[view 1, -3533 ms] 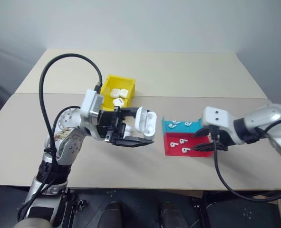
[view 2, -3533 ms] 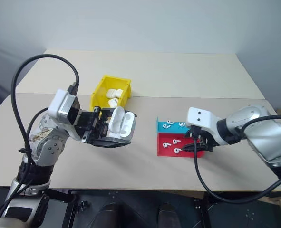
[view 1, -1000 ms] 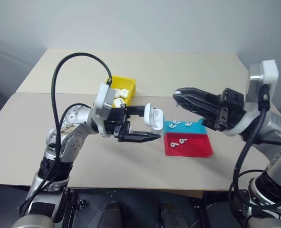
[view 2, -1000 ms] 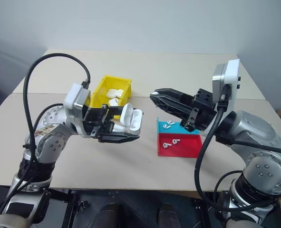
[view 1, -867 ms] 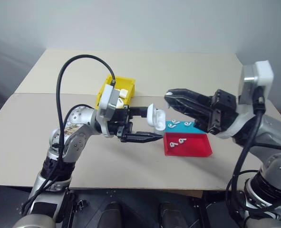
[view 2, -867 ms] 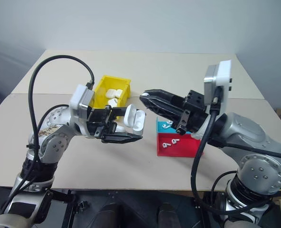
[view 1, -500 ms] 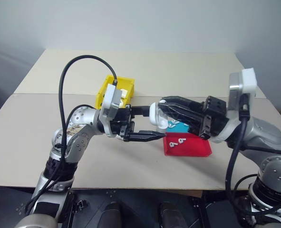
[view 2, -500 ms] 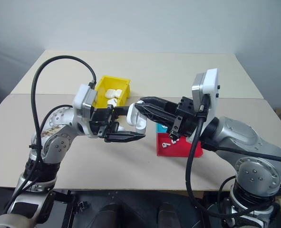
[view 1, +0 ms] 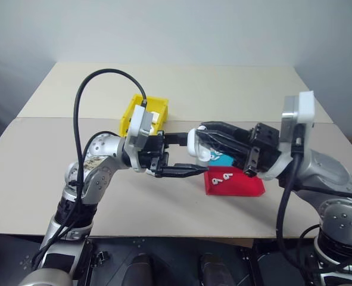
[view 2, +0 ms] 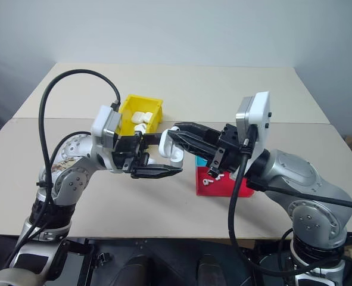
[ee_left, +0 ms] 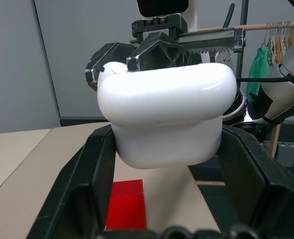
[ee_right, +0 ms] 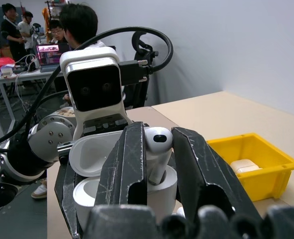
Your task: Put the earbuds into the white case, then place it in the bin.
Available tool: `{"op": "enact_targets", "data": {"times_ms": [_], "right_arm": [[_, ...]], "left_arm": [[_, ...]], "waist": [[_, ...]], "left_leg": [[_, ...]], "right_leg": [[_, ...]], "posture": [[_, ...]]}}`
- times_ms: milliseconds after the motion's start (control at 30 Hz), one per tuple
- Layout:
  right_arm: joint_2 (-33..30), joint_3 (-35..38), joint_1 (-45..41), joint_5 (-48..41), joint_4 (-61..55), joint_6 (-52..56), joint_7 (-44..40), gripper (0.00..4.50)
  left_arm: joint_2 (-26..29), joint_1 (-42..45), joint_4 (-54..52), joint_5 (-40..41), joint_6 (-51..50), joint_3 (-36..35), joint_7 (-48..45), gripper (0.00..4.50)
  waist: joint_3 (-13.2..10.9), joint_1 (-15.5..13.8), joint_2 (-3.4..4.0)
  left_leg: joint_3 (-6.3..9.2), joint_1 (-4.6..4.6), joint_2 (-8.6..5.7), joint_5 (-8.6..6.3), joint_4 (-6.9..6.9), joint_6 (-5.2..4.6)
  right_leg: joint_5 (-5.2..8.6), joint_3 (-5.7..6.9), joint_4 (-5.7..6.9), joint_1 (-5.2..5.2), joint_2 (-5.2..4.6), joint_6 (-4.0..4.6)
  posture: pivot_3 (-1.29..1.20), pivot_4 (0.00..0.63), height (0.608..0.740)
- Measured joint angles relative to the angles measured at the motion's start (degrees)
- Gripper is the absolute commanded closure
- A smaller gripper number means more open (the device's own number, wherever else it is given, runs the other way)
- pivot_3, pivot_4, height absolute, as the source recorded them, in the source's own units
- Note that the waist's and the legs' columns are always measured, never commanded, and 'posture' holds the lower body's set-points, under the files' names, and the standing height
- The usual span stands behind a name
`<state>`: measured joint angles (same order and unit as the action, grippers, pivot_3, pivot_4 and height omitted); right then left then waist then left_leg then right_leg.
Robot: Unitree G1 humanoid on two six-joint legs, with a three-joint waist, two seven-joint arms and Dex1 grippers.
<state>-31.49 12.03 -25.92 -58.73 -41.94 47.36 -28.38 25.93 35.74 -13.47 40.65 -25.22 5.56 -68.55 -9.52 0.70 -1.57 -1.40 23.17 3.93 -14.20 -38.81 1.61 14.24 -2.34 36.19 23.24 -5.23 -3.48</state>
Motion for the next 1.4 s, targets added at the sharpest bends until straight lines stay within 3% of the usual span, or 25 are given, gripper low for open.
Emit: {"op": "enact_targets", "data": {"times_ms": [300, 500, 633, 767, 867, 1000, 1233, 1400], "right_arm": [[-4.12, 0.12, 2.03, -0.31, 0.57, -2.47, -2.42, 0.50], [-5.93, 0.69, 1.52, -1.09, 2.83, -3.40, -3.32, 0.50], [-12.75, 2.19, -2.06, 0.84, 8.96, -3.44, -7.00, 0.50], [-23.44, -5.50, -10.45, 13.01, 19.97, -5.89, -17.05, 0.50], [-27.54, -18.98, -17.21, 27.94, 30.10, -13.20, -26.43, 0.66], [-23.33, -33.15, -26.97, 43.21, 45.33, -22.07, -36.95, 1.76], [-11.45, -42.75, -38.04, 57.48, 68.21, -39.86, -48.57, 1.76], [-6.14, -45.87, -41.51, 65.27, 81.33, -53.52, -52.02, 1.76]], "left_arm": [[-0.63, 0.21, 0.91, -0.83, 0.36, 0.04, 0.45, 1.70], [-1.05, 0.32, 0.92, -1.06, 1.27, -0.21, 1.06, 1.70], [0.48, 0.25, 0.81, -0.93, 1.31, -1.63, 0.72, 1.70], [2.38, -0.24, 0.38, -0.01, 1.33, -3.82, -0.40, 1.70], [2.93, -1.05, 0.17, -0.02, 1.51, -4.44, -0.92, 1.70], [2.92, -2.22, -0.12, -0.06, 1.60, -5.03, -0.35, 1.70], [3.41, -2.96, -0.94, -0.08, 1.70, -6.27, 0.95, 1.70], [4.11, -3.32, -1.19, -0.09, 1.79, -7.09, 1.66, 1.70]], "waist": [[0.00, 0.08, 0.00], [0.00, -0.01, 0.00], [0.00, 0.04, 0.00], [-0.01, 0.17, 0.02], [-0.01, 0.33, 0.04], [-0.02, 0.57, 0.05], [-0.05, 0.14, 0.09], [-0.08, 0.06, 0.14]], "left_leg": [[0.00, -0.01, 0.00, 0.00, 0.00, 0.00], [0.00, 0.00, 0.00, 0.00, -0.01, 0.00], [-0.02, -0.02, 0.00, 0.00, 0.00, 0.00], [-0.04, -0.05, 0.02, -0.01, 0.06, -0.02], [-0.08, -0.02, 0.01, -0.01, 0.05, -0.02], [-0.12, 0.03, 0.01, -0.01, 0.05, -0.02], [-0.12, 0.21, 0.01, -0.01, 0.05, -0.01], [-0.14, 0.21, 0.01, 0.00, 0.04, 0.00]], "right_leg": [[0.00, 0.00, -0.01, -0.01, 0.01, 0.00], [0.00, 0.00, -0.02, -0.01, 0.00, 0.00], [0.00, -0.01, -0.04, -0.02, 0.00, 0.00], [0.01, -0.01, -0.06, 0.00, 0.02, 0.02], [0.01, -0.04, -0.08, 0.04, 0.01, 0.01], [0.00, -0.07, -0.05, 0.14, 0.01, 0.01], [0.00, -0.02, -0.08, 0.29, -0.02, 0.01], [0.00, -0.01, -0.06, 0.29, -0.02, 0.01]], "posture": [[0.00, 0.150, 0.740], [0.00, 0.150, 0.740], [0.00, 0.150, 0.740], [0.00, 0.150, 0.740], [0.00, 0.150, 0.740], [0.00, 0.150, 0.740], [0.00, 0.150, 0.740], [0.00, 0.150, 0.740]]}}
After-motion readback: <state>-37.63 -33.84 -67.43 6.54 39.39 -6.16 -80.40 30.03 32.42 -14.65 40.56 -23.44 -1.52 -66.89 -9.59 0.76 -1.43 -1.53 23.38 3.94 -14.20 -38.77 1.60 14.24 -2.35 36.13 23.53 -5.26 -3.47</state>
